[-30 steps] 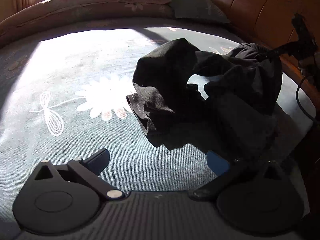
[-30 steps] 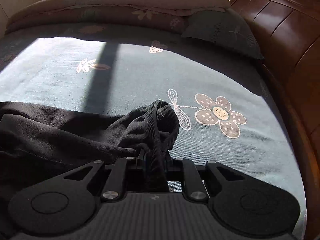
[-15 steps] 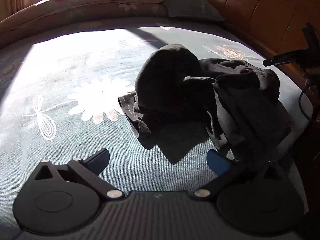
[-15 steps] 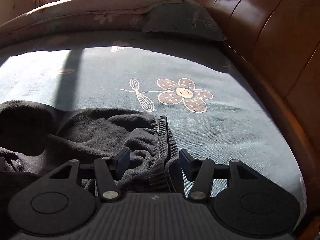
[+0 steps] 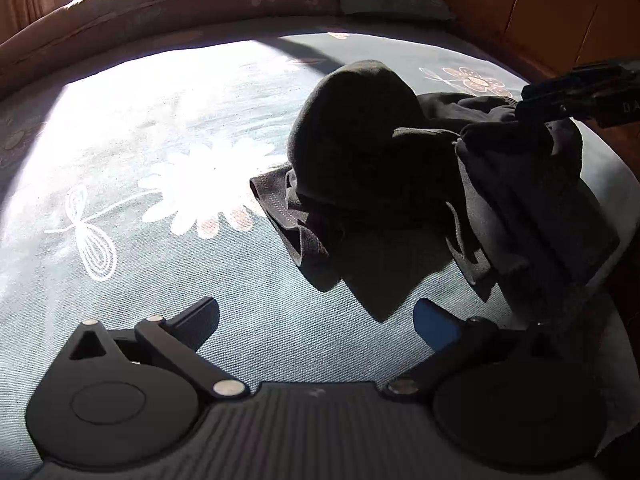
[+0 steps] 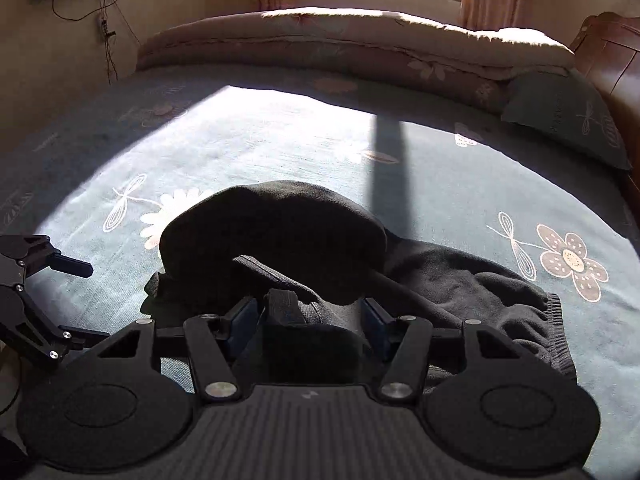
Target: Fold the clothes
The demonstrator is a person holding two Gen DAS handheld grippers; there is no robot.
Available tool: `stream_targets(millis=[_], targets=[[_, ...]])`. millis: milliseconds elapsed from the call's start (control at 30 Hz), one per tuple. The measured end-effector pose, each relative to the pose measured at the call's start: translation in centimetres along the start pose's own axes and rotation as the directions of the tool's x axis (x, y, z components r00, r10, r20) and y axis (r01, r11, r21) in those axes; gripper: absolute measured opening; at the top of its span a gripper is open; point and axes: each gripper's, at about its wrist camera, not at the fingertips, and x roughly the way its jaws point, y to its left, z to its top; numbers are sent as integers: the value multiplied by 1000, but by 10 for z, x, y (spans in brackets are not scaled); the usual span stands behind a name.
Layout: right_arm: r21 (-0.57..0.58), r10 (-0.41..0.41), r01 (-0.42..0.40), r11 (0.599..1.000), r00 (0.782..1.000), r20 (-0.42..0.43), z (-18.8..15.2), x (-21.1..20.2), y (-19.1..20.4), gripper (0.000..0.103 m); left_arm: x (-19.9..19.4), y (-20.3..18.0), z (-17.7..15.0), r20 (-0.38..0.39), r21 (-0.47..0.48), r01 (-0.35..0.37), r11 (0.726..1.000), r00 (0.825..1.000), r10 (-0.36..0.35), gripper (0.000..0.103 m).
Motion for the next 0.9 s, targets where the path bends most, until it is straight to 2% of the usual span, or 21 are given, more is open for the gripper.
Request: stream_targets(millis=[133,267,400,533,633,733,767,800,900], targets=[[-133,63,-65,989,998,-17,24,23,51,62,-7,13,-7,-8,29,-22,999,1000,23,103],[-221,89,-100,970,994,-60,36,58,92,62,-13,25,-14,-16,59,-45,997,999,46,102],[-247,46,-76,966,991,-128,38,103,118,62,-20,35,-18,-19,113,-57,992,998,59,102],[-209,-17,-18,978,986,-167,37,130,117,60,-25,40,-17,-1,168,-68,983,998,70,102],[-193,-36,-1,981,982,-187,35,138,120,60,-25,44,-20,12,169,-64,983,998,63,102],[-230,-86,40,972,978,-192,32,146,130,60,-24,46,-24,19,154,-45,987,999,43,102],[-237,-100,53,970,976,-191,31,149,131,56,-24,47,-26,20,150,-44,988,999,41,102],[-242,-115,68,968,976,-185,31,151,130,40,-24,47,-28,20,147,-43,988,999,40,102],[-214,-119,81,973,978,-170,35,154,122,20,-26,50,-35,21,133,-42,990,999,40,102]])
